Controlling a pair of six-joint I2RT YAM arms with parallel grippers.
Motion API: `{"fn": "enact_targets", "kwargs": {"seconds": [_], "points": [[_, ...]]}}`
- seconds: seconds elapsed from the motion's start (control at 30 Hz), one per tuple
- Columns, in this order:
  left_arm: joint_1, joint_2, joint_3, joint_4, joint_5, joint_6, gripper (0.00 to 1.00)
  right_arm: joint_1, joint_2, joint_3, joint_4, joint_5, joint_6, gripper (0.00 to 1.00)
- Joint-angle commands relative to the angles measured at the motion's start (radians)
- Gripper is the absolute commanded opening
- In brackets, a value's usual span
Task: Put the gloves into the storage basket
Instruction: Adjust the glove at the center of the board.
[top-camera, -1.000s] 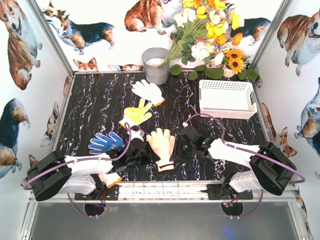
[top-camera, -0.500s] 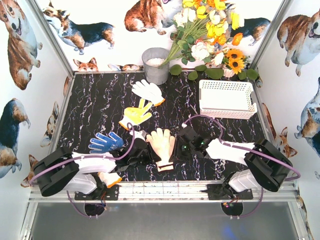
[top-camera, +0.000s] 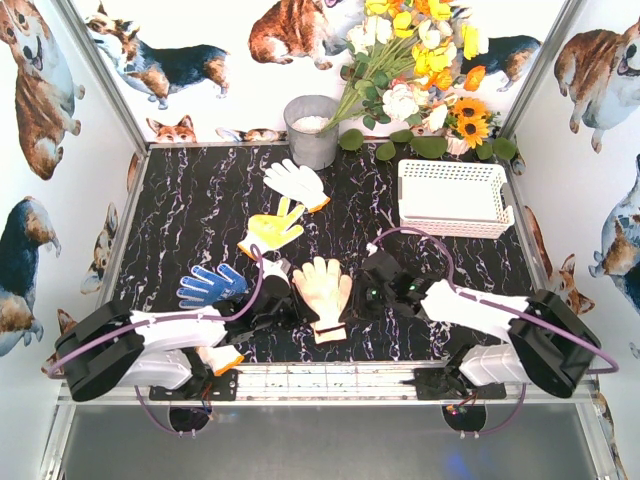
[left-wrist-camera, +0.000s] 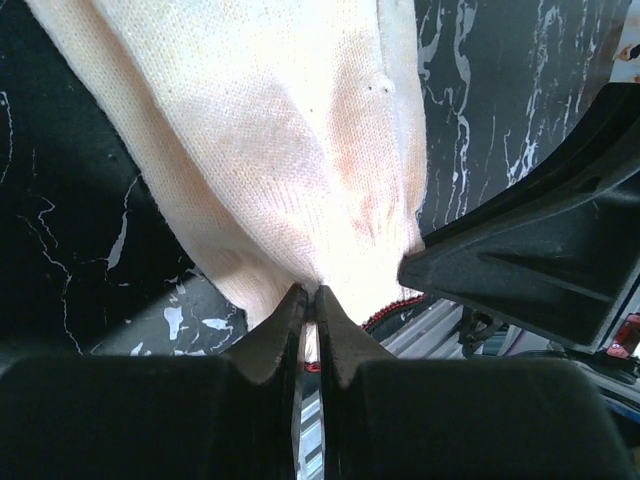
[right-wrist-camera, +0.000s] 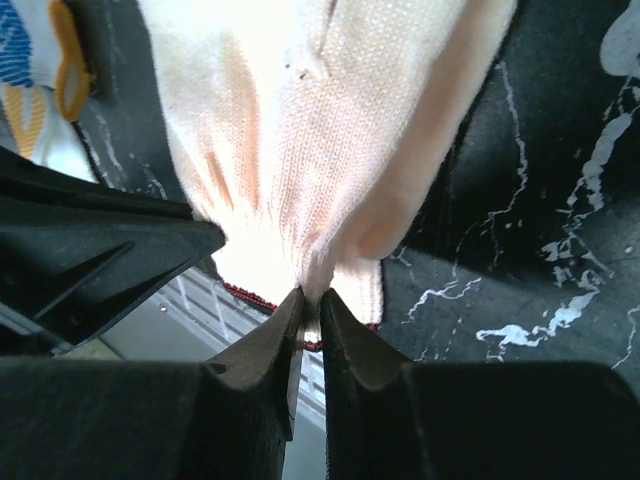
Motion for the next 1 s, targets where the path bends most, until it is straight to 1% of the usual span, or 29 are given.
{"fn": "enact_targets", "kwargs": {"seconds": [0.0, 0.1, 0.33, 0.57, 0.97], "points": [[0.000, -0.053, 0.021, -0.062, -0.013, 0.010, 0.00, 0.001, -0.066, -0.008, -0.017, -0.023, 0.011, 0.14], [0.000, -0.071, 0.013, -0.079, -0.005, 0.007, 0.00, 0.009, -0.080, -0.018, -0.025, -0.022, 0.016, 0.13], [-0.003, -0.067, -0.005, -0.056, 0.038, -0.014, 0.00, 0.026, -0.071, -0.028, -0.024, -0.036, 0.027, 0.13], [-0.014, -0.103, -0.011, -0.100, 0.043, -0.022, 0.00, 0.045, -0.055, -0.020, -0.026, -0.052, 0.031, 0.12], [-0.016, -0.192, -0.004, -0.166, 0.080, 0.038, 0.00, 0.061, -0.150, -0.023, -0.054, -0.020, 0.035, 0.12]]}}
